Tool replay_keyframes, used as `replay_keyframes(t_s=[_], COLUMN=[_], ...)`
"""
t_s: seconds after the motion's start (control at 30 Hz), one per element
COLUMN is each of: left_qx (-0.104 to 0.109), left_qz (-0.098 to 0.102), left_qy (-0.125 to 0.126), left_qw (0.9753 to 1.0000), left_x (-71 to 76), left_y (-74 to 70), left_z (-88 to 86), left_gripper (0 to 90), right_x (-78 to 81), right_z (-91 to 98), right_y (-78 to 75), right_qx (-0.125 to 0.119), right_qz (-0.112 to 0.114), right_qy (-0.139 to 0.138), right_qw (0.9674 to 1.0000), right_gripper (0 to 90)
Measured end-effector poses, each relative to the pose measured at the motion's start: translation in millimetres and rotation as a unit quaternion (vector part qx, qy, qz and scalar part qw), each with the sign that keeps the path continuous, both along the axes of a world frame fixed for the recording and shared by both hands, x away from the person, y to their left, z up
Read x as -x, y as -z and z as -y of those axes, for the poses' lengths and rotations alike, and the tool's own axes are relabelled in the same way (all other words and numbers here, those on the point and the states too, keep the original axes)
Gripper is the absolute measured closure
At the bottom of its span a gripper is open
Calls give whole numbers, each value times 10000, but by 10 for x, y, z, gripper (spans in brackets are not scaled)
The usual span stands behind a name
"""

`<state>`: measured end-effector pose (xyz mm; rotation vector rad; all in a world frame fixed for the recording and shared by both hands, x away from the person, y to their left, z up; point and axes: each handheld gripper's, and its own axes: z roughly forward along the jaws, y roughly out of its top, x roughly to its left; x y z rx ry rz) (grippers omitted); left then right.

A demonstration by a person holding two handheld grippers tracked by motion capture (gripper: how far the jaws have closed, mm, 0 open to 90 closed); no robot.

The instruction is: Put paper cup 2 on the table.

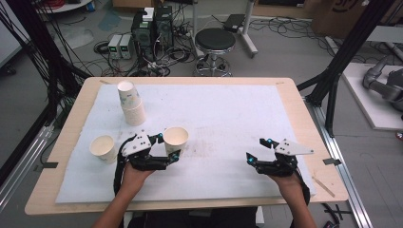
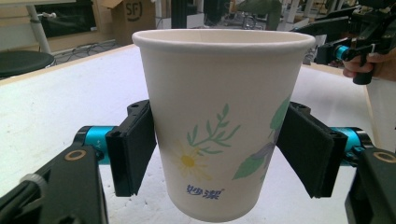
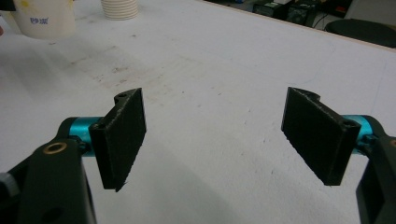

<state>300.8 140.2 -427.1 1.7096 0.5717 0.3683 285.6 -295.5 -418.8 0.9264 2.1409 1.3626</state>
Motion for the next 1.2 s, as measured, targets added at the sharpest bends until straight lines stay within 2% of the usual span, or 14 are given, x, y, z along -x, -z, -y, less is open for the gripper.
replay_keyframes(t_s=[0.17, 0.37, 0.6, 0.63, 0.77, 0.9, 1.0, 1.2], left_qx=[-19, -169, 170, 165, 14, -103, -288, -561], left_qz=[2, 66, -39, -61, -79, -174, -322, -409], left_qy=[-9, -102, -200, -183, -72, -78, -88, 29], left_qw=[10000, 9998, 9996, 9997, 9999, 9998, 9990, 9976], left_x=[-35, -141, -324, -350, -430, -507, -554, -567], left_y=[28, 41, 40, 36, 38, 101, 163, 221], left_z=[34, 118, 270, 313, 521, 684, 752, 866], left_gripper=[295, 296, 296, 296, 296, 296, 296, 298], right_x=[5, -4, 6, 8, 26, 18, 20, 25], right_z=[6, 23, 42, 47, 46, 51, 45, 37], right_y=[-3, -3, -18, -22, -30, -32, -32, -32], right_qx=[-33, -32, -40, -32, -38, -32, -45, -40], right_qz=[-5, -3, 9, 40, 52, 78, 70, 59], right_qy=[-5, 31, 71, 58, 43, 25, -2, -28], right_qw=[10000, 10000, 10000, 10000, 10000, 10000, 10000, 10000], right_gripper=[225, 225, 225, 225, 226, 225, 226, 226])
